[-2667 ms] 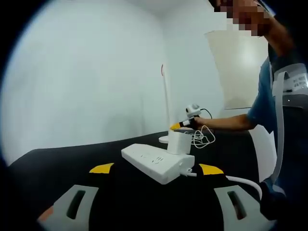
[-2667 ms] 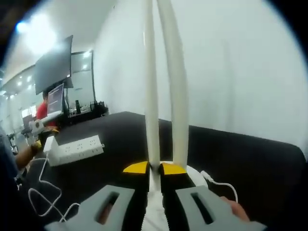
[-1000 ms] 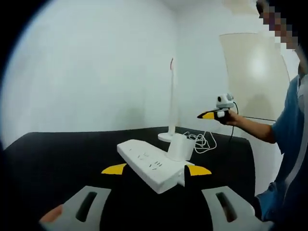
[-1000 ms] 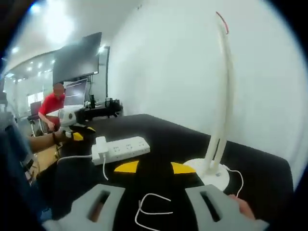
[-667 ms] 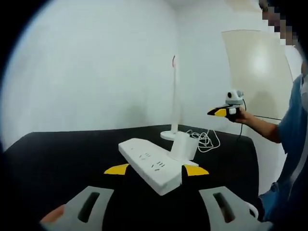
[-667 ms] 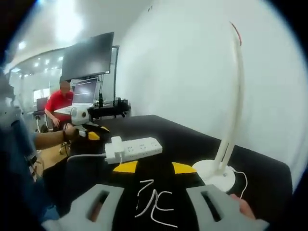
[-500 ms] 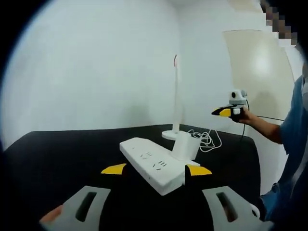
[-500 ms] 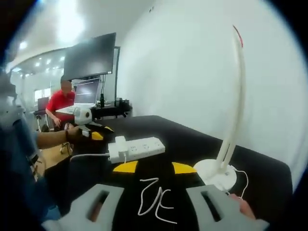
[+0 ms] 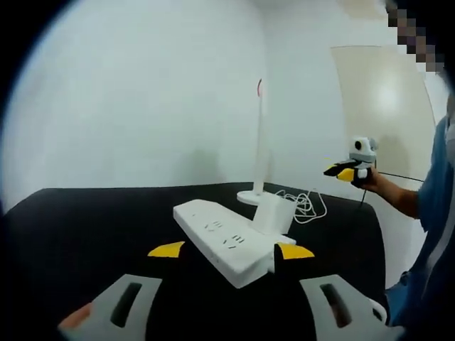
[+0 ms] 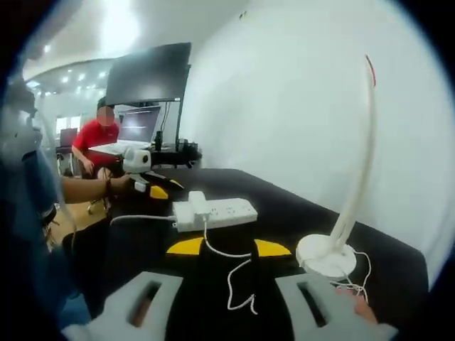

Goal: Insert the desk lamp plug into the socket, turn on the power strip switch, turn on the lamp switch, then turn off the lamp switch, turn off the power strip switch, and remove the plug from the socket.

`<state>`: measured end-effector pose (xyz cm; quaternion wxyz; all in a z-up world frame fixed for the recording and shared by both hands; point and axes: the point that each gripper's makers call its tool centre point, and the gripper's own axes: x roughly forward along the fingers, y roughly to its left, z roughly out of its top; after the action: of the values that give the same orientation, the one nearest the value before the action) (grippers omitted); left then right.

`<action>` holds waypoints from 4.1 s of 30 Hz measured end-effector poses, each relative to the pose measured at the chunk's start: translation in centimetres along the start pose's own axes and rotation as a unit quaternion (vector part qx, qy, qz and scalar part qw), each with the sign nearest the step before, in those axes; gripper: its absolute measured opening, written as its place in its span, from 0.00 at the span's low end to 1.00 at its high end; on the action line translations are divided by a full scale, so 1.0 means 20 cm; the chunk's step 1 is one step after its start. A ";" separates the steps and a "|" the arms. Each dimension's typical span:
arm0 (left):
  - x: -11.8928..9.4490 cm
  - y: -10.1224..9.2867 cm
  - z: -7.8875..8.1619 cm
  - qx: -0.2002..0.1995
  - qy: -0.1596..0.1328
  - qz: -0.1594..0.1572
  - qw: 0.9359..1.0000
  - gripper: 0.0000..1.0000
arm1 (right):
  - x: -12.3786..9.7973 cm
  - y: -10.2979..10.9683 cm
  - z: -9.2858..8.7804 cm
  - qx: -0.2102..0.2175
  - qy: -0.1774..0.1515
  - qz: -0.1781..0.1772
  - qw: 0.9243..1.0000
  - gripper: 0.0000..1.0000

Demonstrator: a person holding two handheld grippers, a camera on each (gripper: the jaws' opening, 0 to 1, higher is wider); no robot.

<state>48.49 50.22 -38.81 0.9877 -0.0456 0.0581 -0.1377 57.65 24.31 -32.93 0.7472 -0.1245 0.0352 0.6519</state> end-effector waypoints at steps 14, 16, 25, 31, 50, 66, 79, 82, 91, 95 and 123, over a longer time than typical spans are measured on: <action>0.04 0.04 0.01 0.003 0.004 0.000 1.000 0.49 | 0.05 0.10 -0.09 0.004 -0.023 0.005 1.000 0.28; 0.04 0.04 0.00 0.003 0.004 -0.002 1.000 0.51 | 0.06 0.11 -0.09 0.001 -0.024 0.004 1.000 0.29; 0.04 -0.02 0.00 0.017 -0.011 -0.028 0.999 0.53 | 0.10 0.16 -0.14 -0.018 -0.026 0.008 0.999 0.32; 0.03 -0.01 -0.01 0.016 -0.016 -0.026 0.999 0.56 | 0.15 0.17 -0.19 -0.032 -0.020 0.008 0.999 0.35; 0.05 0.00 -0.04 0.020 -0.006 -0.027 0.999 0.65 | 0.23 0.20 -0.27 -0.048 -0.028 0.012 0.998 0.39; 0.03 0.01 -0.03 0.008 -0.020 -0.029 0.999 0.65 | 0.23 0.22 -0.26 -0.080 -0.031 0.005 0.996 0.46; 0.07 0.02 -0.10 0.003 0.020 -0.017 1.000 0.62 | 0.26 0.28 -0.27 -0.141 -0.021 0.009 0.990 0.48; 0.08 0.01 -0.10 -0.004 0.023 -0.018 1.000 0.63 | 0.27 0.30 -0.27 -0.160 -0.015 0.009 0.987 0.48; 0.10 0.00 -0.11 -0.007 0.024 -0.016 1.000 0.55 | 0.28 0.32 -0.29 -0.189 -0.002 0.008 0.982 0.48; 0.11 0.00 -0.13 -0.001 0.037 -0.018 0.999 0.50 | 0.28 0.33 -0.29 -0.194 0.000 0.008 0.981 0.48; 0.11 -0.03 -0.14 0.002 0.039 -0.032 0.999 0.36 | 0.28 0.33 -0.31 -0.208 0.006 0.009 0.978 0.48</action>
<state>50.13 48.90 -41.77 0.9800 -0.0399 0.0944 -0.1708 52.66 29.01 -41.00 0.6987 -0.2802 -0.0954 0.6514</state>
